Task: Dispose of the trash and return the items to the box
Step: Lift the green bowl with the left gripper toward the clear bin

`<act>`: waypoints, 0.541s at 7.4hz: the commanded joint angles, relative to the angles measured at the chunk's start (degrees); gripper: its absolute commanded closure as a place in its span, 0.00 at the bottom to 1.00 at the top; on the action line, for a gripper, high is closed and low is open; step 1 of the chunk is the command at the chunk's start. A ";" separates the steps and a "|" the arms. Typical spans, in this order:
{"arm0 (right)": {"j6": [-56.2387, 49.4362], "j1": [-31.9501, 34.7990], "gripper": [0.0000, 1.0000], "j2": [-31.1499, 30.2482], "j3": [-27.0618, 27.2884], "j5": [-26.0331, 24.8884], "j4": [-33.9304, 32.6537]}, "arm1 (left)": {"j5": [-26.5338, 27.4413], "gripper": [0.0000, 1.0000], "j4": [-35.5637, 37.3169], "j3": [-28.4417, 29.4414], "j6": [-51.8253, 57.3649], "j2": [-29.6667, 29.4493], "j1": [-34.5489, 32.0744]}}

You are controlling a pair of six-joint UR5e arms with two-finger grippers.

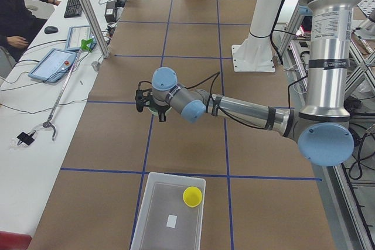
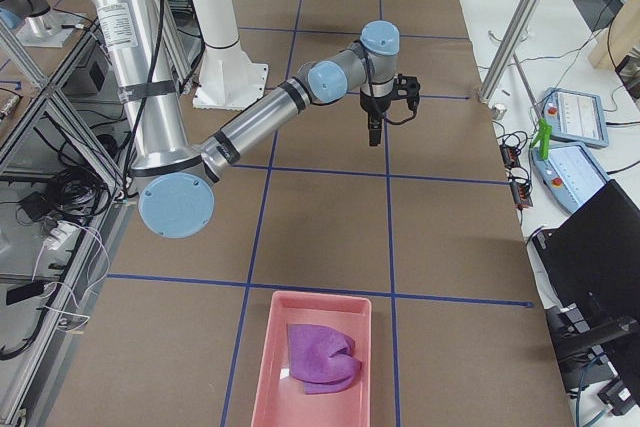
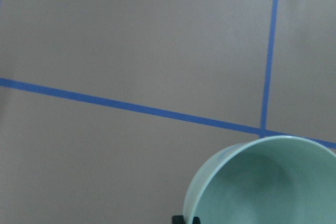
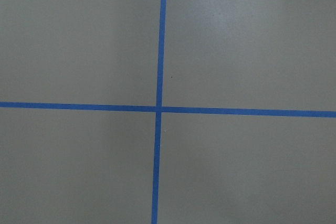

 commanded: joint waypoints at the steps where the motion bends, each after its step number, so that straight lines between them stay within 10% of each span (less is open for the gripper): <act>1: 0.87 -1.36 0.00 0.08 0.03 -0.55 0.40 | 0.71 1.00 7.45 0.35 24.32 5.02 -13.04; 4: 0.87 -1.36 0.00 -0.19 -0.32 -0.63 0.31 | 2.11 1.00 9.70 11.47 43.65 7.51 -19.93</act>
